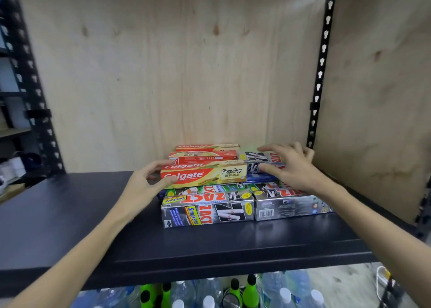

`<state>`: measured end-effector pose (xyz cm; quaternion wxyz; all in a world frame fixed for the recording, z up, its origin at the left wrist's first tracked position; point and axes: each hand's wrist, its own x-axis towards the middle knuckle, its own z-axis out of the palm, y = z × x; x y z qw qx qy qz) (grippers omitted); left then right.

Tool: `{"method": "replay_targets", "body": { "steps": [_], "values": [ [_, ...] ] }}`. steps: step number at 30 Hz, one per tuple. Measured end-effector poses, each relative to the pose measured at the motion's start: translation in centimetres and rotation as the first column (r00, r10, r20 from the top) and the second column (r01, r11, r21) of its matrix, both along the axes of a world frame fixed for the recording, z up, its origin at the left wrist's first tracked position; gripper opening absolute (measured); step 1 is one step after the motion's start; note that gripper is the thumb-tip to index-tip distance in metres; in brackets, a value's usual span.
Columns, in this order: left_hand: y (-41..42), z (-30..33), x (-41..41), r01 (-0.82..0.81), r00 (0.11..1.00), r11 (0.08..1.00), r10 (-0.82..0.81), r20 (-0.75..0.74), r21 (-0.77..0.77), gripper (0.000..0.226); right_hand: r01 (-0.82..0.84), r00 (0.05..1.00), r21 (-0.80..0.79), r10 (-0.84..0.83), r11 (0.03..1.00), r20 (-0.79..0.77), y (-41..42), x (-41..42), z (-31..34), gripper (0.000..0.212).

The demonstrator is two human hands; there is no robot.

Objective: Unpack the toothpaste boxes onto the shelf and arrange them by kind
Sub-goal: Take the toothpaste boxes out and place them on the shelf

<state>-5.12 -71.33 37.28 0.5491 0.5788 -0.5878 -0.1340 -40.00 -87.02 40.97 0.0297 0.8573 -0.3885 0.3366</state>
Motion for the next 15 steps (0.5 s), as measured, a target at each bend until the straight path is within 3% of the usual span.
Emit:
{"method": "replay_targets", "body": {
  "steps": [4, 9, 15],
  "values": [
    [0.3, -0.3, 0.0, 0.002, 1.0, 1.0, -0.002, -0.01, -0.006, 0.044, -0.104, 0.994, -0.03, 0.103, 0.994, -0.024, 1.4, 3.0, -0.5, 0.05],
    [0.2, -0.5, -0.1, -0.009, 1.0, 1.0, 0.009, -0.012, -0.017, 0.04, -0.118, 0.993, -0.07, 0.115, 0.991, -0.039, 1.3, 4.6, -0.7, 0.045],
    [-0.3, -0.4, -0.3, 0.002, 0.995, 0.999, -0.007, -0.095, -0.054, 0.026, -0.16, 0.98, -0.117, 0.143, 0.98, -0.138, 0.8, 5.0, -0.6, 0.063]
  ]
}}
